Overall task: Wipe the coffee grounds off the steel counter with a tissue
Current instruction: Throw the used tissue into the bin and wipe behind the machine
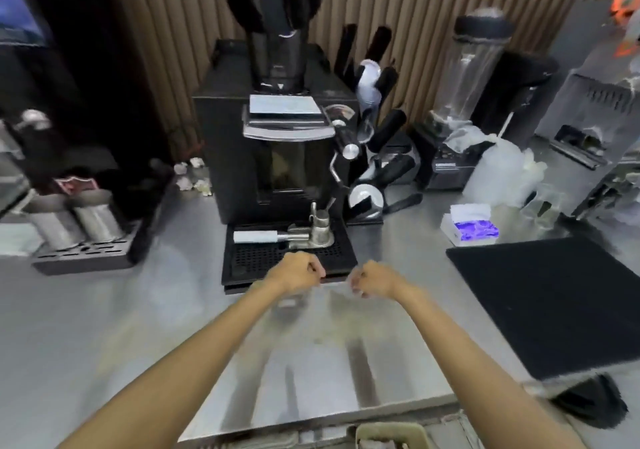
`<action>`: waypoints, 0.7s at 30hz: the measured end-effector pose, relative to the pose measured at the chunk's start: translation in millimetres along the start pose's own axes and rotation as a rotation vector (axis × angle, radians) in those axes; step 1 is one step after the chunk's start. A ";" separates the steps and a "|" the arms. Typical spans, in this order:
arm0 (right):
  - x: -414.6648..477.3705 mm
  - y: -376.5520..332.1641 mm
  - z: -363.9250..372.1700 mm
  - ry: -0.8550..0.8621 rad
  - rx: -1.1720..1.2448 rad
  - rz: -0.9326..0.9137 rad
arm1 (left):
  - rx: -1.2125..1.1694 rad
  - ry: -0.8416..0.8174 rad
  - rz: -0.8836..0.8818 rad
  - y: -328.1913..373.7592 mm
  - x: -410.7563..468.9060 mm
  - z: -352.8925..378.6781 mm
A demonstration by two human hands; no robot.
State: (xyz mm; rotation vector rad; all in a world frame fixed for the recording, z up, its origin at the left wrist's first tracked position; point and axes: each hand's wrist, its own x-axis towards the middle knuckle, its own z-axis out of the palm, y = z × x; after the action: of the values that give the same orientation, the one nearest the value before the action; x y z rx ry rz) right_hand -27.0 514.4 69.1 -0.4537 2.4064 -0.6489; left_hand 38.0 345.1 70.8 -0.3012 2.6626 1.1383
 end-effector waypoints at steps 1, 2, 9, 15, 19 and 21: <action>11.6 -25.9 8.3 -0.012 0.001 -0.051 | -0.031 0.020 -0.048 -19.7 -1.2 -20.3; 22.9 -52.1 17.6 -0.036 0.014 -0.093 | -0.064 0.032 -0.100 -38.9 -2.1 -40.7; 111.5 -219.5 81.3 -0.152 0.040 -0.254 | -0.018 0.109 -0.299 -153.0 16.2 -177.5; 203.8 -298.8 112.0 -0.092 0.058 -0.230 | 0.028 0.150 -0.303 -212.0 79.4 -258.9; 257.4 -322.3 113.7 0.009 -0.011 -0.187 | 0.067 0.187 -0.291 -229.6 128.9 -276.9; 278.9 -330.9 110.3 0.048 -0.075 -0.170 | 0.105 0.224 -0.288 -236.7 150.8 -280.8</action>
State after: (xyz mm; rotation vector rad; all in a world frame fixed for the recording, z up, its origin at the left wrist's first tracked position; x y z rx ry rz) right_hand -116.5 77.6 44.1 -0.6874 2.4621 -0.6505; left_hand -76.5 -34.7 54.5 -0.8059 2.7351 0.9196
